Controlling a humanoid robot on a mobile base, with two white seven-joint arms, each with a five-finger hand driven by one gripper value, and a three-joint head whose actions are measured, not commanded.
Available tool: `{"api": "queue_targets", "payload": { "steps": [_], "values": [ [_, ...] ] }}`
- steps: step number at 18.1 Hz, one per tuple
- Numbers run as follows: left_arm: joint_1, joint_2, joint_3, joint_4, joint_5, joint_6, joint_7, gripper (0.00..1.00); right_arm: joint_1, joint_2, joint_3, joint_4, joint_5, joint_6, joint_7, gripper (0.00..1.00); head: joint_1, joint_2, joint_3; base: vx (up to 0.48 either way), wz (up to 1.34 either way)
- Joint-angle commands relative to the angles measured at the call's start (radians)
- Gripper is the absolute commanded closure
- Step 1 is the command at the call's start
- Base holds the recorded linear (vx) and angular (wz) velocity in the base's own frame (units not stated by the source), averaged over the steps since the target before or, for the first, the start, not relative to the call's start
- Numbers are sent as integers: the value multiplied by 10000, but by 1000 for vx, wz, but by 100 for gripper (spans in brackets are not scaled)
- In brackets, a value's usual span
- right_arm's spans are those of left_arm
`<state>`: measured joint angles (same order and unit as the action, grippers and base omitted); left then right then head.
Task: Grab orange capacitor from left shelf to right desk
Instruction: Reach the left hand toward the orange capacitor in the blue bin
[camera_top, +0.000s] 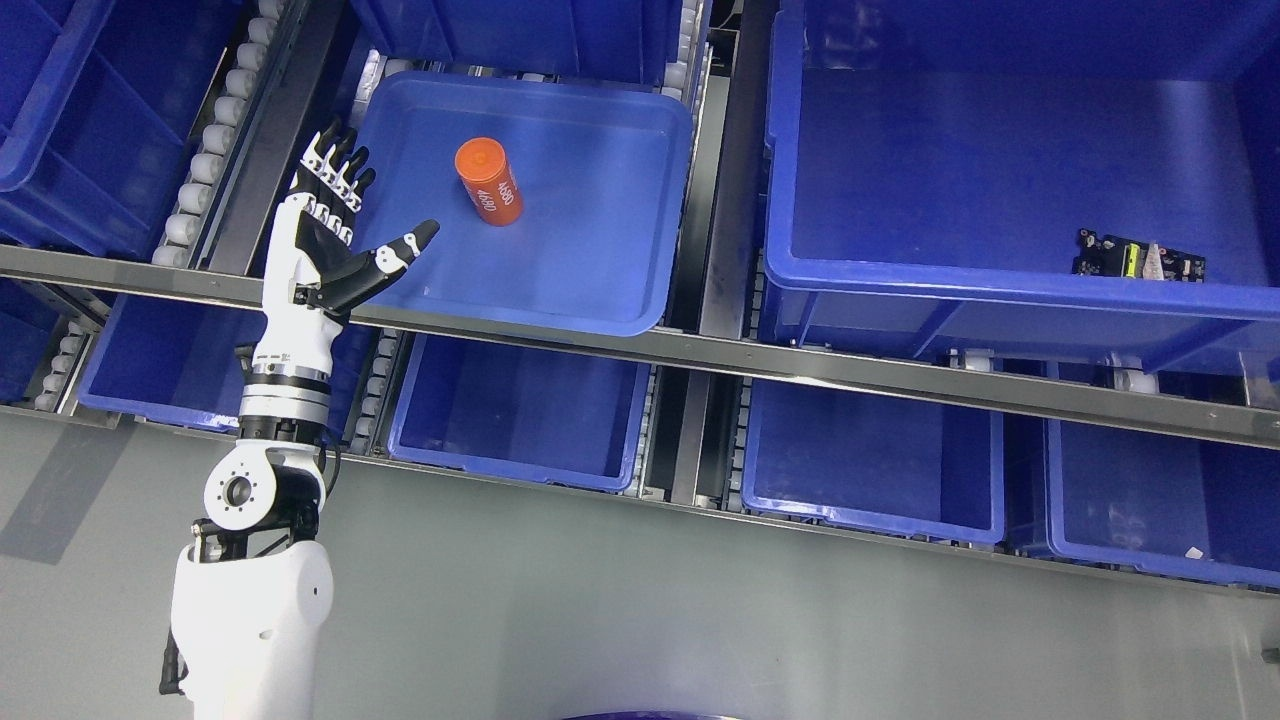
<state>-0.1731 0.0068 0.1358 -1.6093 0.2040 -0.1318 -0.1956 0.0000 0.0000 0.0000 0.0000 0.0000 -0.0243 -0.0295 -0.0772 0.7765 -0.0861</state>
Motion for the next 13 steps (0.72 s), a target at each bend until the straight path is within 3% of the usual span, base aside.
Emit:
{"api": "queue_targets", "payload": {
  "steps": [1,6,10,13],
  "values": [
    [-33,107,22,-75,0,-17,-8,0,199,-174,-123,-175,31,12,4,0,0,0,0,0,0],
    [-33,162,221,93,0,-17,-54,0,199,-174,-123,-175,31,-3,4,0,0,0,0,0,0],
    [-400,636,130,751,-15,-17,-191,0,199,-174,-123,-175,31,12,4,0,0,0,0,0,0],
    [-1134,1281,-23,1761,-77,29,-1430,0,199,-174,-123,-175,31,12,4,0,0,0,0,0,0]
  ]
}}
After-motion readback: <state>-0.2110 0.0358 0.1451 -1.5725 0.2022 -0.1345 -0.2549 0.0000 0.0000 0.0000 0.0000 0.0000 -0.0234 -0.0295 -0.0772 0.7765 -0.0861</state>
